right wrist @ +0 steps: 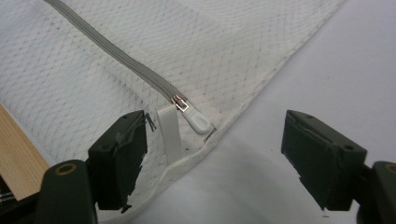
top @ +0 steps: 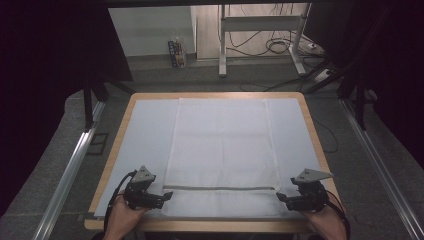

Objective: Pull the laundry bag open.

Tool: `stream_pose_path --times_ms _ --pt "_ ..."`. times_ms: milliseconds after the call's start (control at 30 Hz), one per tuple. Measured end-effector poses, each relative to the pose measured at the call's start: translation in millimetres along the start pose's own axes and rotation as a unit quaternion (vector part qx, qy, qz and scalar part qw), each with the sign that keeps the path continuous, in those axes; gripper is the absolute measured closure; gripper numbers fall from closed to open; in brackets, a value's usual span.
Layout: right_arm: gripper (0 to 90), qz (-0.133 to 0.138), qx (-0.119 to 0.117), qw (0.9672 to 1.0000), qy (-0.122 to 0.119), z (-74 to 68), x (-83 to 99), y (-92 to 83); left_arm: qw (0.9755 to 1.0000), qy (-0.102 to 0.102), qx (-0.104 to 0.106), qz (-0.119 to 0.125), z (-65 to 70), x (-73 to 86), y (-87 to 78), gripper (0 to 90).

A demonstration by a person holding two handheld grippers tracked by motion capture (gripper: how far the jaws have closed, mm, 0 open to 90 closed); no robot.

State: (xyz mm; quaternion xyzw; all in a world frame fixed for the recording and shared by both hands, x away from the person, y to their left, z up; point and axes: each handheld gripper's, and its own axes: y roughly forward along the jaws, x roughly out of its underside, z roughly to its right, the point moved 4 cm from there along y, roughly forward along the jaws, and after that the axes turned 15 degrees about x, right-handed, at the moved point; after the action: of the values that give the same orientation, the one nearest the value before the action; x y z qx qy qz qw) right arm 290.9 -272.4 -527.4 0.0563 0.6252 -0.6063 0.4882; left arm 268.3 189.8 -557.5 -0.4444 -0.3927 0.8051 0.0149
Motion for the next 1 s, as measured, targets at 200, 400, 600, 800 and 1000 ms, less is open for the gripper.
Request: stream_pose_path --times_ms 200,400,600,800,1000 --pt "25.0 -0.002 -0.009 1.0000 0.003 -1.4 -0.5 -0.7 1.0000 0.003 -0.007 -0.004 -0.6 0.8 0.3 9.1" --pt "32.0 -0.020 -0.011 0.9997 0.012 -3.2 1.2 1.4 0.9997 0.009 -0.011 -0.019 0.0 1.5 3.7 9.4" --pt "31.6 -0.033 -0.003 0.9994 0.006 -7.8 1.7 8.8 0.9994 0.014 -0.011 -0.028 0.5 1.8 6.0 9.6" --pt "22.4 -0.048 0.009 0.9988 -0.001 -11.8 2.9 16.7 0.9992 0.018 -0.010 -0.036 0.7 2.1 7.6 9.7" --pt "18.2 -0.062 0.027 0.9977 -0.003 -16.3 1.3 25.5 0.9988 0.023 -0.010 -0.043 1.9 1.6 10.9 9.7"
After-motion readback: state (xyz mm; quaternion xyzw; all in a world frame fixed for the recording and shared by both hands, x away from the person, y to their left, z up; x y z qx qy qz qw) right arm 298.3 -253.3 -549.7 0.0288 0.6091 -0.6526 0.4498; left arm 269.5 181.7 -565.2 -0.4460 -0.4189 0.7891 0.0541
